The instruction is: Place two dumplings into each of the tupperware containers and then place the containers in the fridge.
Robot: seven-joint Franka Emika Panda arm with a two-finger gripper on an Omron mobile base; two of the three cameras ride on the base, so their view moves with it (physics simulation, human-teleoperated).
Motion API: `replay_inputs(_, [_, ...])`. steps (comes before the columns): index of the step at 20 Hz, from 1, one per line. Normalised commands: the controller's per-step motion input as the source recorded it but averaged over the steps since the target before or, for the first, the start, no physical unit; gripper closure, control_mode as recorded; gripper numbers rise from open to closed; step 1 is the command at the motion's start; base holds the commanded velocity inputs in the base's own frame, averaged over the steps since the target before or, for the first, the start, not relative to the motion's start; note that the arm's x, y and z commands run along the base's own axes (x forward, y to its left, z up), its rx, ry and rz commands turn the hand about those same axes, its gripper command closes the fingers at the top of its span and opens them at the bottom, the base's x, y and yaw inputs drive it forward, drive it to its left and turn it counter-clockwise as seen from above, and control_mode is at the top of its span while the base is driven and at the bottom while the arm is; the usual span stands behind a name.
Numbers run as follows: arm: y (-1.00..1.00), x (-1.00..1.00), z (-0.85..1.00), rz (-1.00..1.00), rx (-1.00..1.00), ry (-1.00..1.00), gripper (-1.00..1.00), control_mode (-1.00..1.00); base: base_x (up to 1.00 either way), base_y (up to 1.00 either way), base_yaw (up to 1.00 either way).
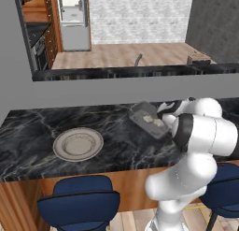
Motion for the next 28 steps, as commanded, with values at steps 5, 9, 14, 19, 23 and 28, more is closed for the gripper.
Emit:
replay_inputs(5, [0.26,-0.57,0.88,-0.11,-0.02,-0.19,1.0,-1.0,0.0,0.0,0.0])
replay_inputs(9, [0.19,-0.9,1.0,0.04,-0.2,0.33,1.0,-1.0,0.0,0.0,0.0])
replay_inputs(14, [0.0,-1.0,0.94,0.06,-0.1,0.36,1.0,-1.0,0.0,0.0,0.0])
replay_inputs(19, [0.17,-0.84,0.7,-0.03,-0.07,0.17,1.0,-1.0,0.0,0.0,0.0])
replay_inputs(23, [0.63,-0.78,0.73,-0.34,0.07,-0.18,1.0,-1.0,0.0,0.0,0.0])
replay_inputs(28, [0.54,-0.85,0.52,-0.5,0.16,-0.43,1.0,-1.0,0.0,0.0,0.0])
